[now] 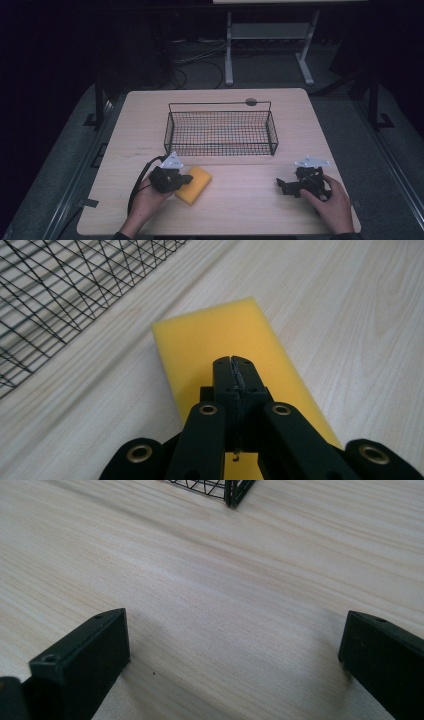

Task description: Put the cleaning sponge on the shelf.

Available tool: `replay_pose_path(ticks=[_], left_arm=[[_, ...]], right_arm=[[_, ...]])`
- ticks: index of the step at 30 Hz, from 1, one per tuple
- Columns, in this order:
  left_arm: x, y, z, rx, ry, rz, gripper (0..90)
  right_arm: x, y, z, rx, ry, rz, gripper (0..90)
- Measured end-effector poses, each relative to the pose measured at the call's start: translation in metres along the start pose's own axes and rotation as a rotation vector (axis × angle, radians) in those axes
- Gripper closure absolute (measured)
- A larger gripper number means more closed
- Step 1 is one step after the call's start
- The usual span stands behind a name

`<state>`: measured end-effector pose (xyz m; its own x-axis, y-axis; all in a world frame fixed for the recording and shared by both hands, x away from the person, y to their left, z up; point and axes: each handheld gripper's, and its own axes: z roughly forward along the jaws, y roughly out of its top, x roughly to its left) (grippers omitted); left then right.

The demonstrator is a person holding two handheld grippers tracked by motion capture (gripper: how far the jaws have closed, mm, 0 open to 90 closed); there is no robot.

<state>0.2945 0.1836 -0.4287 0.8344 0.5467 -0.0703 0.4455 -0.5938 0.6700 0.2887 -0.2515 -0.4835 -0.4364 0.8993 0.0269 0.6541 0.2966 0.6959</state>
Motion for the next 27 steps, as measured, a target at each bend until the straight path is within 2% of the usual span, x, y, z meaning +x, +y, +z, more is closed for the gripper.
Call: replay_pose_path(ticks=[5, 9, 12, 15, 19, 22, 27], left_arm=[[0.000, 0.005, -0.007, 0.013, 0.019, -0.011, 75.8], [0.000, 0.007, -0.011, 0.018, 0.034, -0.035, 62.9], [-0.001, 0.009, -0.011, 0.029, 0.048, -0.057, 50.2], [-0.002, 0.011, -0.008, 0.037, 0.056, -0.068, 32.8], [-0.004, 0.014, -0.006, 0.051, 0.069, -0.086, 18.8], [-0.005, 0.017, -0.002, 0.081, 0.075, -0.098, 12.9], [-0.009, 0.022, 0.005, 0.104, 0.066, -0.086, 12.7]], right_arm=[[0.000, 0.000, 0.000, 0.000, 0.000, 0.000, 0.0], [0.000, 0.000, 0.000, 0.000, 0.000, 0.001, 0.0], [0.000, 0.000, 0.000, 0.000, 0.000, 0.000, 0.0], [0.000, 0.000, 0.000, 0.000, 0.000, 0.000, 0.0], [0.000, 0.000, 0.000, 0.000, 0.000, 0.001, 0.0], [0.000, 0.000, 0.000, 0.000, 0.000, 0.001, 0.0], [0.000, 0.000, 0.000, 0.000, 0.000, 0.000, 0.0]])
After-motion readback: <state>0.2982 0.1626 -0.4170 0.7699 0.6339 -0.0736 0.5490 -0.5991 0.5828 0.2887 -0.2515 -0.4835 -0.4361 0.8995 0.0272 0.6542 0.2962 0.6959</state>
